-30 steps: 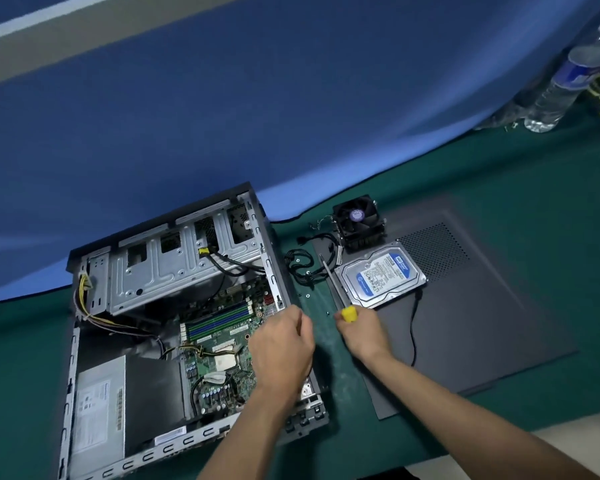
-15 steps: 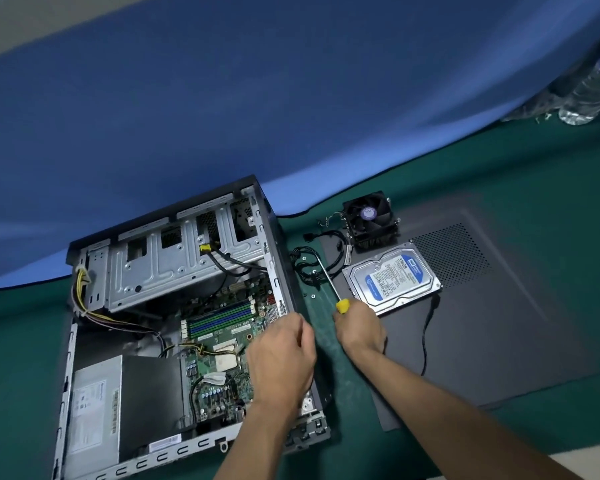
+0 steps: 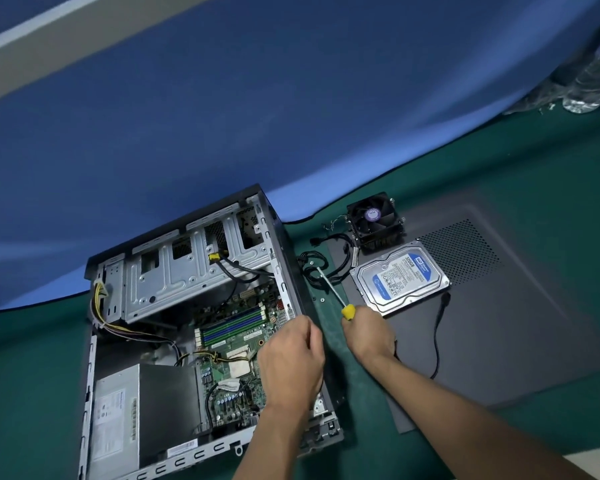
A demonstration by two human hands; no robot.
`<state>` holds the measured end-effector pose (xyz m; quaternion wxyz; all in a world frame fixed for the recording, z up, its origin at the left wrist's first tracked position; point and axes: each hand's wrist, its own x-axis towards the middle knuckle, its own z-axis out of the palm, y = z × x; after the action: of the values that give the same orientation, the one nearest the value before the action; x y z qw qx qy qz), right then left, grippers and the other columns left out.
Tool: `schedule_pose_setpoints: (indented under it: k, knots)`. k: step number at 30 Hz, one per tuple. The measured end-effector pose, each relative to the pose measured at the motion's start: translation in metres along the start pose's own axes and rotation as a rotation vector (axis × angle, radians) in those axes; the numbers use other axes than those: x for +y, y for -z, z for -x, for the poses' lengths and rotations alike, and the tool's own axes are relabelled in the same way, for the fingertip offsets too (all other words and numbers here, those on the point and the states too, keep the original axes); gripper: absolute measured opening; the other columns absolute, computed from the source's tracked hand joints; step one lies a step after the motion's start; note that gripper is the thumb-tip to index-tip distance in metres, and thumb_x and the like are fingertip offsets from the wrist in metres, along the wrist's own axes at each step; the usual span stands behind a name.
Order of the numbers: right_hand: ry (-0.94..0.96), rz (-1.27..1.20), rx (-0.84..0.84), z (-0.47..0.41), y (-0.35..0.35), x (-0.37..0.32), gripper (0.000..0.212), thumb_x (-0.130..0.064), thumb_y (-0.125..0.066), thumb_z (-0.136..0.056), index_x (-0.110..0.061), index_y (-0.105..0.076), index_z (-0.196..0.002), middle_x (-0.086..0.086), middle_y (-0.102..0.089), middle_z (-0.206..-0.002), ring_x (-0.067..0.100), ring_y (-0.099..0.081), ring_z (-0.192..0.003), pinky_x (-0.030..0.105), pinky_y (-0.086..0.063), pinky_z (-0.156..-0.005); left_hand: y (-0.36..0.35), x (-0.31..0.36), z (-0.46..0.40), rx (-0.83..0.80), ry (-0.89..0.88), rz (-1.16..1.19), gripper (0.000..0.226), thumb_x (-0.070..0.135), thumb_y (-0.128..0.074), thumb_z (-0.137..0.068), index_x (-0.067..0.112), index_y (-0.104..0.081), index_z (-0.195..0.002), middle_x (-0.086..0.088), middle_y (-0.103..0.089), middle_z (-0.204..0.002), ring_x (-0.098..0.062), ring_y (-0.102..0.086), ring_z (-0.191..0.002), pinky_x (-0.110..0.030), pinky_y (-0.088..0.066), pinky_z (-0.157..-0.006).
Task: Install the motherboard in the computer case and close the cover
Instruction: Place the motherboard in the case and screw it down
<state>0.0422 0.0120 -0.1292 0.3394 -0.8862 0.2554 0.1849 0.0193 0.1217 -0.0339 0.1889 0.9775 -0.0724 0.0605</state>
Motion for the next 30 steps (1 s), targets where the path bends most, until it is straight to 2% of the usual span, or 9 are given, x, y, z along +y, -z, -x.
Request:
schedule_pose_setpoints:
  k: [4, 7, 9, 12, 15, 18, 24, 27, 30]
  knots:
    - [-0.145, -0.319, -0.069, 0.001, 0.008, 0.0, 0.031, -0.029, -0.059, -0.091, -0.015, -0.051, -0.064, 0.001, -0.055, -0.06, 0.025, -0.054, -0.064, 0.027, -0.039, -0.059, 0.005, 0.002, -0.001, 0.063, -0.076, -0.067, 0.05, 0.008, -0.075, -0.069, 0.027, -0.031, -0.058, 0.014, -0.025, -0.049, 0.001, -0.016, -0.04, -0.004, -0.005, -0.047]
    - [-0.159, -0.559, -0.126, 0.011, 0.016, -0.004, 0.029, -0.023, -0.063, -0.089, -0.012, -0.053, -0.065, 0.005, -0.053, -0.053, 0.023, -0.052, -0.05, 0.03, -0.044, -0.059, 0.006, 0.001, -0.001, 0.165, -0.232, -0.135, 0.03, 0.023, -0.06, -0.083, 0.021, -0.045, -0.058, 0.008, -0.042, -0.053, -0.004, -0.025, -0.05, -0.011, -0.019, -0.046]
    - [-0.137, -0.706, -0.151, 0.018, 0.025, -0.008, 0.03, -0.018, -0.065, -0.088, -0.011, -0.052, -0.061, 0.005, -0.048, -0.047, 0.021, -0.047, -0.041, 0.032, -0.043, -0.057, 0.007, 0.003, -0.001, 0.166, -0.276, -0.16, 0.022, 0.024, -0.063, -0.082, 0.017, -0.053, -0.064, 0.007, -0.046, -0.059, -0.005, -0.029, -0.049, -0.012, -0.023, -0.043]
    - [-0.055, -0.836, -0.192, 0.03, 0.047, -0.018, 0.035, -0.014, -0.065, -0.088, -0.013, -0.049, -0.056, 0.001, -0.043, -0.04, 0.016, -0.041, -0.036, 0.025, -0.038, -0.047, 0.013, 0.006, -0.001, 0.068, -0.218, -0.143, 0.015, 0.03, -0.06, -0.085, 0.015, -0.065, -0.086, 0.006, -0.056, -0.074, -0.007, -0.049, -0.05, -0.016, -0.035, -0.039]
    - [0.021, -1.021, -0.244, 0.042, 0.069, -0.032, 0.035, -0.008, -0.062, -0.089, -0.011, -0.048, -0.057, 0.001, -0.037, -0.039, 0.015, -0.036, -0.034, 0.022, -0.034, -0.041, 0.026, 0.014, -0.007, -0.005, -0.012, 0.001, 0.023, 0.035, -0.051, -0.094, 0.023, -0.065, -0.108, 0.013, -0.056, -0.093, -0.008, -0.059, -0.071, -0.02, -0.039, -0.056]
    - [0.043, -1.182, -0.333, 0.053, 0.084, -0.047, 0.025, -0.006, -0.059, -0.091, -0.007, -0.052, -0.067, 0.0, -0.035, -0.041, 0.013, -0.035, -0.034, 0.023, -0.034, -0.04, 0.039, 0.023, -0.014, 0.007, 0.052, 0.18, 0.021, 0.034, -0.05, -0.096, 0.028, -0.068, -0.104, 0.017, -0.053, -0.091, -0.002, -0.051, -0.074, -0.017, -0.031, -0.058]
    - [0.039, -1.28, -0.456, 0.074, 0.095, -0.065, 0.021, -0.007, -0.058, -0.092, -0.008, -0.053, -0.071, -0.002, -0.036, -0.04, 0.011, -0.035, -0.033, 0.021, -0.035, -0.039, 0.064, 0.028, -0.017, 0.062, 0.125, 0.344, 0.018, 0.022, -0.057, -0.093, 0.018, -0.072, -0.102, 0.008, -0.065, -0.092, -0.01, -0.059, -0.084, -0.032, -0.048, -0.076]
    - [0.016, -1.308, -0.516, 0.082, 0.096, -0.071, 0.022, -0.008, -0.059, -0.092, -0.009, -0.052, -0.071, -0.003, -0.036, -0.04, 0.01, -0.036, -0.033, 0.02, -0.036, -0.039, 0.072, 0.025, -0.016, 0.104, 0.146, 0.332, 0.018, 0.019, -0.058, -0.092, 0.015, -0.073, -0.101, 0.004, -0.068, -0.093, -0.012, -0.061, -0.086, -0.035, -0.049, -0.079]
    - [0.012, -1.305, -0.556, 0.087, 0.099, -0.074, 0.024, -0.008, -0.059, -0.091, -0.008, -0.051, -0.069, -0.003, -0.037, -0.04, 0.01, -0.037, -0.032, 0.021, -0.037, -0.038, 0.079, 0.022, -0.012, 0.132, 0.103, 0.273, 0.017, 0.022, -0.058, -0.092, 0.017, -0.073, -0.099, 0.007, -0.068, -0.09, -0.009, -0.06, -0.081, -0.028, -0.049, -0.073]
